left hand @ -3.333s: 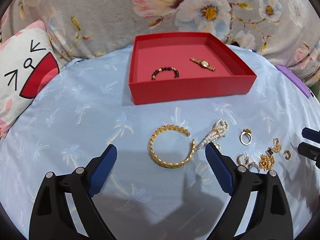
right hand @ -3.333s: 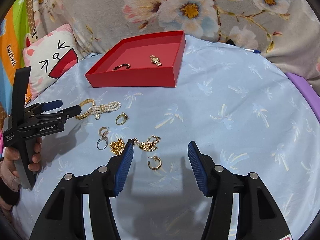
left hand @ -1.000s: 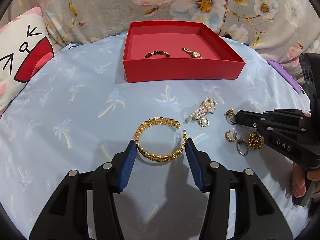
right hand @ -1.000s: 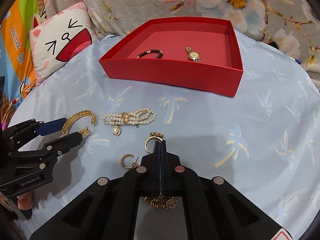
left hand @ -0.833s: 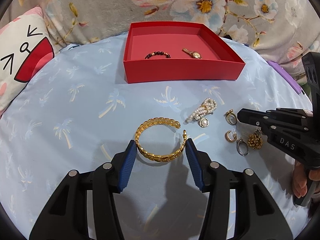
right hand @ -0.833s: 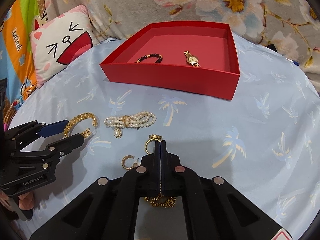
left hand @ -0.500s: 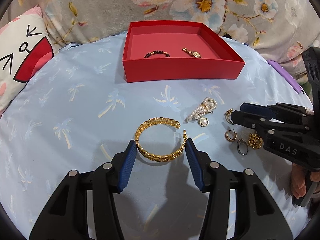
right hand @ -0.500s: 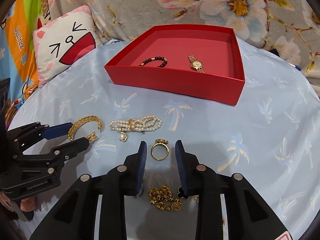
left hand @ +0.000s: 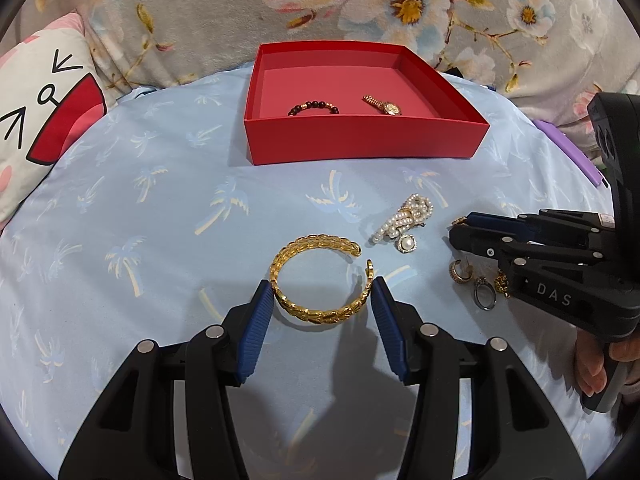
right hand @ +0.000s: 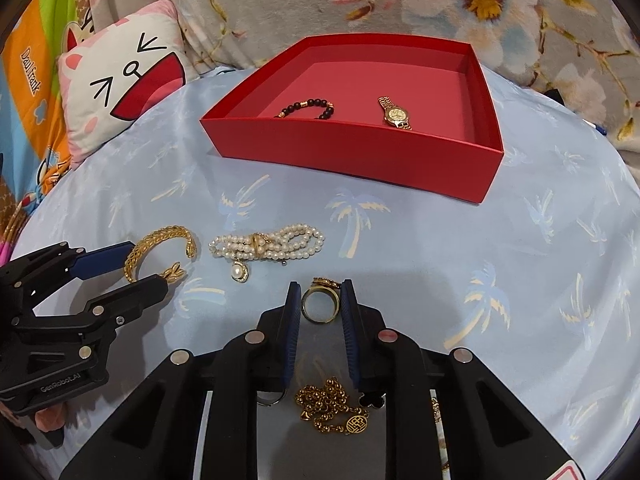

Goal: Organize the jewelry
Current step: 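Lower the bangle into the red box while the right tool drops the ring in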

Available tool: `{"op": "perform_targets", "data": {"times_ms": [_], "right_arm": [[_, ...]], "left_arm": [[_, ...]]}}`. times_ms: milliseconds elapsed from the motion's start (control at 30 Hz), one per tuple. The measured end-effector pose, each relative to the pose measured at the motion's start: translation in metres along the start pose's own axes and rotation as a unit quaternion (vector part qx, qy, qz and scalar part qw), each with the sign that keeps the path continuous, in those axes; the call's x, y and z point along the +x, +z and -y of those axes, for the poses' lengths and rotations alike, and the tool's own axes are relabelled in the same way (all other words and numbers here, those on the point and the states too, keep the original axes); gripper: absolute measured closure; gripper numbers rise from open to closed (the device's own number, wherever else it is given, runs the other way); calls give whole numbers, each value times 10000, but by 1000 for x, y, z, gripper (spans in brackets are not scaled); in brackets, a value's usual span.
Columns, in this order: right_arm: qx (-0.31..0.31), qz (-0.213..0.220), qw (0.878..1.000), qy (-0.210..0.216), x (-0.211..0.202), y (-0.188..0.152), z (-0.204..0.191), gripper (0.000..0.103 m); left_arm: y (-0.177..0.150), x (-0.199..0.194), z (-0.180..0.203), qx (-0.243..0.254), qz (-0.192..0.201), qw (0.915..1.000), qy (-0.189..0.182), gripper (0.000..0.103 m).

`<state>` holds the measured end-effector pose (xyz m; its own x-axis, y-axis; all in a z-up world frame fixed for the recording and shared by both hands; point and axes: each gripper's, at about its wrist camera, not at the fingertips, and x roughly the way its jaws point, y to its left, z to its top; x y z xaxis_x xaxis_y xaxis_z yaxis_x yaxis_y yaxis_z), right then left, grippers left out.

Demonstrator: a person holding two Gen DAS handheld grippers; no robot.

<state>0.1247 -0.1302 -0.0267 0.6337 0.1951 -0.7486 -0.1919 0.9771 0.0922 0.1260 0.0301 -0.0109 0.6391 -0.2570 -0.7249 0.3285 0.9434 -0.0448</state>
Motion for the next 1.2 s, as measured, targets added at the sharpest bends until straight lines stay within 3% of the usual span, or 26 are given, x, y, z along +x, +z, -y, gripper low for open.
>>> {"op": "perform_targets", "data": {"times_ms": [333,500,667,933,1067,1200], "right_arm": [[122,386,9992,68,-38,21,19,85],[117,663,9976,-188,-49,67,36,85],[388,633,9970,-223,-27,130,60,85],[627,296,9961,-541,46,205,93,85],[700,26,9962,-513,76,221,101,85],[656,-234,9959,-582,93,228,102,84]], "left_arm": [[17,-17,2,71,291,9995,49,54],[68,-29,4,206,789,9965,168,54],[146,-11,12,313,1133,9929,164,54],[229,78,17,261,691,9971,164,54],[243,110,14,254,539,9975,391,54],[248,134,10,178,255,9987,394,54]]}}
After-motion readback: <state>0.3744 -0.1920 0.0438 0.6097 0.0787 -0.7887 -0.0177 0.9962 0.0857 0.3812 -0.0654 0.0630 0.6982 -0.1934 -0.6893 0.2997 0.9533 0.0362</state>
